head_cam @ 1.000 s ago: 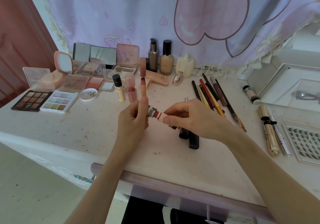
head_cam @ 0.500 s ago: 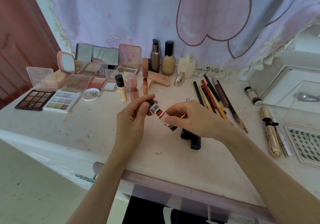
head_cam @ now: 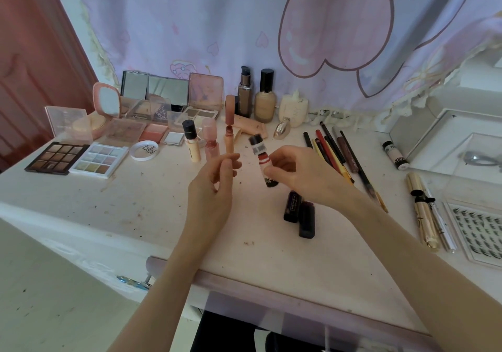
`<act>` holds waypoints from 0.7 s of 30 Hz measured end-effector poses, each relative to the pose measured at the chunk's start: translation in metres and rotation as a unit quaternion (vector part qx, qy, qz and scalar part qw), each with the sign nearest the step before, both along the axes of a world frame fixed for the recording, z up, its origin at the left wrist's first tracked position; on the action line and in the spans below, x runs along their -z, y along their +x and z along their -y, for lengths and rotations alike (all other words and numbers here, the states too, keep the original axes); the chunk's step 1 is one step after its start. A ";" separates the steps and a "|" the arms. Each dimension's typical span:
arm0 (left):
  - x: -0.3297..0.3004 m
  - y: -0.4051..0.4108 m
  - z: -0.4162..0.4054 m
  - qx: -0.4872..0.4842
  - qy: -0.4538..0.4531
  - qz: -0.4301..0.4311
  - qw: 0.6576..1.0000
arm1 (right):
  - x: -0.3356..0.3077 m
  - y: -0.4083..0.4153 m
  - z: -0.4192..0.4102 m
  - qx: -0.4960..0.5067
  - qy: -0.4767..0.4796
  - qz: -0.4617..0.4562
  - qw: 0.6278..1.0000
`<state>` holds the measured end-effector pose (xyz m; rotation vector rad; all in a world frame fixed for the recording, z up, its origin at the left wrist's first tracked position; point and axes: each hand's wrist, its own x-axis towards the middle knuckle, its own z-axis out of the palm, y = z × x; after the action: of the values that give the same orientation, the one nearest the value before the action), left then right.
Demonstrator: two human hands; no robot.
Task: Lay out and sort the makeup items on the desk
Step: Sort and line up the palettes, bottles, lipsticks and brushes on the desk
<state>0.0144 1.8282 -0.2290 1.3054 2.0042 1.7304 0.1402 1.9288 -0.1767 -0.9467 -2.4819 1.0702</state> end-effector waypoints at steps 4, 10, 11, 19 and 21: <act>0.010 0.000 0.004 0.019 -0.181 -0.202 0.962 | 0.006 -0.018 -0.019 0.028 0.023 -0.033 0.999; 0.019 0.004 0.011 -0.016 -0.288 -0.350 0.891 | 0.018 -0.044 -0.033 0.016 0.028 -0.048 0.998; 0.019 0.004 0.010 -0.013 -0.302 -0.359 0.883 | 0.019 -0.047 -0.034 0.010 0.026 -0.046 0.999; 0.020 0.004 0.007 0.004 -0.346 -0.369 0.862 | 0.028 -0.054 -0.038 0.000 0.032 -0.041 0.999; 0.021 0.004 0.008 0.006 -0.349 -0.373 0.860 | 0.030 -0.055 -0.039 -0.003 0.039 -0.038 0.999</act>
<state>0.0182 1.8204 -0.2501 1.7982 2.5897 0.3213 0.0849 1.9674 -0.2063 -0.8598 -2.4468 0.9856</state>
